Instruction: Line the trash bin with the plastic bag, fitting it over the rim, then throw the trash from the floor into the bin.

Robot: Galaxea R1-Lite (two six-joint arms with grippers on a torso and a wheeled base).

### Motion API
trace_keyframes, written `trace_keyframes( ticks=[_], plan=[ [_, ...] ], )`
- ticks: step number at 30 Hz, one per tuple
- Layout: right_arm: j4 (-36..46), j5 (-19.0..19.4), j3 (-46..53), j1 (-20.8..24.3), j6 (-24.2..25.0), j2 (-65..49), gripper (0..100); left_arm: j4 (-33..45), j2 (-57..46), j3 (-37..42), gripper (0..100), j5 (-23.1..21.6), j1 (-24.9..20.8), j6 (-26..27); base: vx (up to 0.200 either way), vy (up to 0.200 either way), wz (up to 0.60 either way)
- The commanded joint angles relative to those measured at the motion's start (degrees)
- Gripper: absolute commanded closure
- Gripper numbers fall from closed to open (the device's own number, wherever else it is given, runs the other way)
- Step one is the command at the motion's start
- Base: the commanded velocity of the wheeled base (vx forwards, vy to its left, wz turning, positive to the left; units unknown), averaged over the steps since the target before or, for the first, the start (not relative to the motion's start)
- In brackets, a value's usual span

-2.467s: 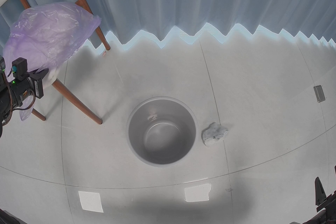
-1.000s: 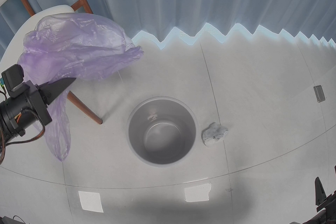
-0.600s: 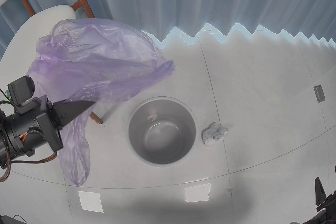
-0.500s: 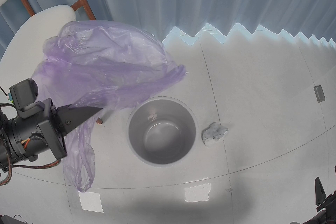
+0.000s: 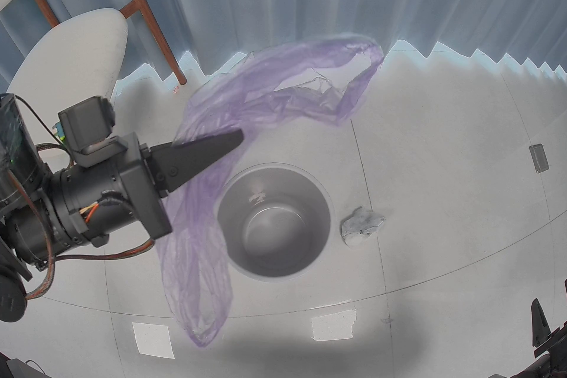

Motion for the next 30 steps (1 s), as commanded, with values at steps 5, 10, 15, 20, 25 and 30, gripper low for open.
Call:
trace_keyframes(
  ticks=[5, 10, 15, 20, 25, 30],
  plan=[
    [-0.02, -0.02, 1.01, 0.01, 0.0, -1.01, 0, -4.9, 8.08, -2.69, 100, 4.57, -7.38, -0.18, 0.0, 0.0, 0.0],
    [-0.02, -0.02, 1.01, 0.01, 0.0, -1.01, 0, -4.9, 8.52, -3.75, 100, 5.88, -9.31, -0.27, 0.0, 0.0, 0.0],
    [-0.02, -0.02, 1.01, 0.01, 0.0, -1.01, 0, -4.9, 11.07, -3.84, 100, 6.06, -7.82, -0.01, 0.0, 0.0, 0.0],
    [-0.02, -0.02, 1.01, 0.01, 0.0, -1.01, 0, -4.98, 12.12, -2.96, 100, 6.15, -6.33, 0.43, 0.0, 0.0, 0.0],
    [-0.02, -0.02, 1.01, 0.01, 0.0, -1.01, 0, -6.74, 10.01, -1.2, 100, 6.94, -5.36, 0.34, 0.0, 0.0, 0.0],
    [-0.02, -0.02, 1.01, 0.01, 0.0, -1.01, 0, -7.88, 5.18, 2.32, 100, 8.78, -4.39, 0.08, 0.0, 0.0, 0.0]
  ],
)
